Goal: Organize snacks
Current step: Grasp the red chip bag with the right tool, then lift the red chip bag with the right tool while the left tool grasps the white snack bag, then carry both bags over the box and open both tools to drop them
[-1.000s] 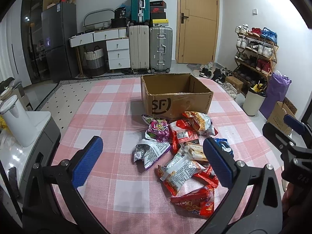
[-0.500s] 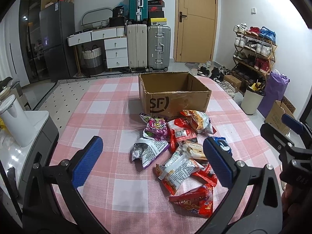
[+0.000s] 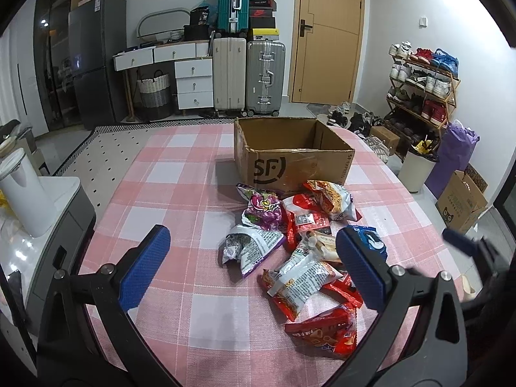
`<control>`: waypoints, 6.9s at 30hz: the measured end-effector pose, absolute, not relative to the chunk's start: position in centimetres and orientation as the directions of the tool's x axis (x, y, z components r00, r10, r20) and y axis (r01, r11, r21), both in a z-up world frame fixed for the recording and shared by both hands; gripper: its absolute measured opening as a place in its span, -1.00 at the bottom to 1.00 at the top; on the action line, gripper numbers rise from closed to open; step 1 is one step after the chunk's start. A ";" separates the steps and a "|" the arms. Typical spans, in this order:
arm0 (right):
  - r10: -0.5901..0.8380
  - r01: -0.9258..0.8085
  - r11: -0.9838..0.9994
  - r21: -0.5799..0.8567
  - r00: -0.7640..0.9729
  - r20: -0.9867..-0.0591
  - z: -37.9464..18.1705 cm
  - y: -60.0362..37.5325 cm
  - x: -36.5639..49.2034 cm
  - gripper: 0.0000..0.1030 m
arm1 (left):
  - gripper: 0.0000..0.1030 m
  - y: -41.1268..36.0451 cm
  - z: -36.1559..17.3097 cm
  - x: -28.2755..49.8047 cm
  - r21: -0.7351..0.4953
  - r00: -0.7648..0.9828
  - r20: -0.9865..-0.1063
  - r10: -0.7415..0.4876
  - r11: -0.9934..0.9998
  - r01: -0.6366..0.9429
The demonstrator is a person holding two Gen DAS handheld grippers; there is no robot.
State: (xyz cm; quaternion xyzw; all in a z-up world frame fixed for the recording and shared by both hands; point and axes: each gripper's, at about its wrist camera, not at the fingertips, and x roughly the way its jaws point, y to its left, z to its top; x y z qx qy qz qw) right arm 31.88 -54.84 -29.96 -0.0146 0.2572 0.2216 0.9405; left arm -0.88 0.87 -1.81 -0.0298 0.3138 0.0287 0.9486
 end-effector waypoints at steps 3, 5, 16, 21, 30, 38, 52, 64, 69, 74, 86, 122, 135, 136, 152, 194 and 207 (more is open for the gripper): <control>0.444 -0.472 0.878 0.082 0.737 -0.510 -31.3 -54.0 31.7 1.00 | 0.99 2.1 -2.0 -0.8 -0.055 0.799 -0.600 0.034 0.995 -0.084; 0.475 -0.511 0.855 0.086 0.708 -0.522 -32.2 -53.5 31.7 1.00 | 0.99 2.7 -2.2 -0.7 -0.063 0.795 -0.605 0.034 0.994 -0.091; 0.576 -0.654 0.748 0.109 0.559 -0.597 -36.2 -49.5 31.3 1.00 | 0.99 5.4 -4.4 -0.1 -0.102 0.773 -0.634 0.026 0.988 -0.117; 0.581 -0.676 0.728 0.115 0.519 -0.627 -37.2 -48.6 31.4 1.00 | 0.99 6.3 -5.5 0.3 -0.119 0.762 -0.647 0.017 0.985 -0.123; 0.585 -0.686 0.713 0.145 0.468 -0.662 -38.6 -47.6 32.0 0.99 | 0.99 7.6 -6.7 0.7 -0.137 0.747 -0.665 0.011 0.981 -0.136; 0.564 -0.693 0.711 0.124 0.455 -0.689 -39.6 -46.8 32.1 0.68 | 0.99 8.0 -7.4 0.8 -0.145 0.736 -0.678 0.002 0.980 -0.136; 0.582 -0.689 0.705 0.167 0.428 -0.692 -40.2 -47.9 32.5 0.20 | 0.99 8.1 -7.5 0.8 -0.132 0.729 -0.684 0.017 0.980 -0.147; 0.631 -0.686 0.688 0.238 0.404 -0.662 -40.1 -49.1 32.6 0.11 | 0.99 7.5 -7.3 0.7 -0.117 0.719 -0.695 0.018 0.984 -0.138; 0.654 -0.685 0.680 0.263 0.404 -0.639 -39.5 -49.8 32.5 0.10 | 0.99 7.2 -7.5 0.7 -0.113 0.715 -0.699 0.014 0.985 -0.129; 0.670 -0.675 0.680 0.285 0.415 -0.615 -38.9 -51.3 32.2 0.10 | 0.98 6.7 -7.7 0.9 -0.122 0.711 -0.703 -0.016 0.988 -0.098; 0.653 -0.599 0.733 0.323 0.484 -0.582 -38.1 -55.2 32.4 0.10 | 0.98 4.2 -9.2 2.0 -0.119 0.669 -0.739 -0.080 0.993 -0.013; 0.634 -0.500 0.773 0.391 0.584 -0.507 -37.2 -62.5 32.2 0.10 | 0.86 -4.4 -13.7 6.9 -0.016 0.531 -0.827 -0.184 0.952 0.305; 0.632 -0.489 0.775 0.400 0.582 -0.511 -37.4 -62.6 32.6 0.10 | 0.41 -3.5 -15.3 8.7 -0.030 0.474 -0.857 -0.202 0.938 0.347; 0.630 -0.488 0.776 0.399 0.584 -0.511 -37.4 -62.6 32.6 0.10 | 0.38 -3.4 -15.3 8.8 -0.039 0.474 -0.855 -0.210 0.937 0.347; 0.624 -0.488 0.781 0.390 0.586 -0.517 -37.4 -62.4 32.4 0.11 | -0.16 -2.7 -14.4 7.4 -0.104 0.465 -0.839 -0.282 0.922 0.372; 0.630 -0.530 0.776 0.342 0.635 -0.446 -29.3 -58.5 37.6 0.11 | -0.16 2.3 -4.4 8.5 -0.219 0.632 -0.690 -0.353 0.934 0.282; 0.675 -0.566 0.738 0.367 0.617 -0.405 -24.5 -56.8 44.8 0.11 | -0.15 4.9 0.4 17.7 -0.272 0.642 -0.680 -0.354 0.935 0.227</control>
